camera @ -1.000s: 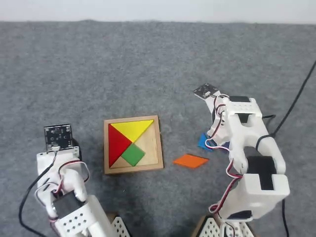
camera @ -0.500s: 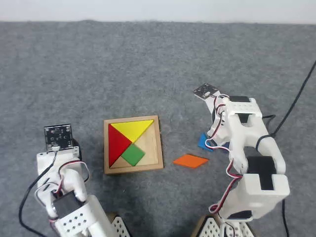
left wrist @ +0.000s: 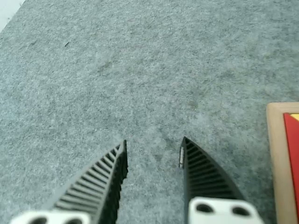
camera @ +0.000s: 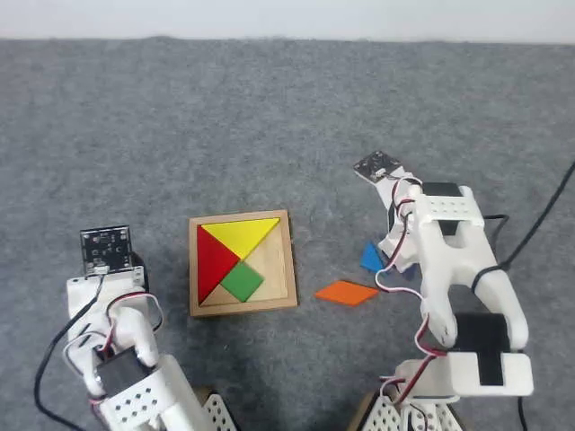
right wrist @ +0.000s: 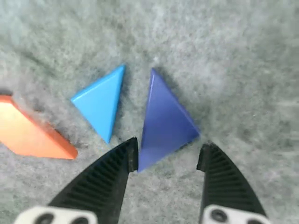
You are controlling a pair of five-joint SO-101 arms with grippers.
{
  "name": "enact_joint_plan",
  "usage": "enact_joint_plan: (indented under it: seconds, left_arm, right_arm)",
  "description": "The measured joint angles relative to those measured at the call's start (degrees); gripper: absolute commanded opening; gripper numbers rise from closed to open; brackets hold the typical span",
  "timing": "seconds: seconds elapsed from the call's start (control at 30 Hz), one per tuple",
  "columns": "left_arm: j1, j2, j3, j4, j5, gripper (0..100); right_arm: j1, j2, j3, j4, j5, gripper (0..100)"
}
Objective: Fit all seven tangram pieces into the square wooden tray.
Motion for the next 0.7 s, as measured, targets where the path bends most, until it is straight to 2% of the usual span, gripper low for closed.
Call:
enact_joint_plan:
  seconds: [0.3,0.7]
  left_arm:
    - [0.00,0.00,0.00,0.00,0.00,18]
    - [0.00,0.00,0.00,0.00,0.00,18]
  right_arm:
    - [-1.41,3.16,0.00,-1.58,0.00,26.3]
    - [-1.58,9.67,-3.34,-1.58,-0.09,26.2]
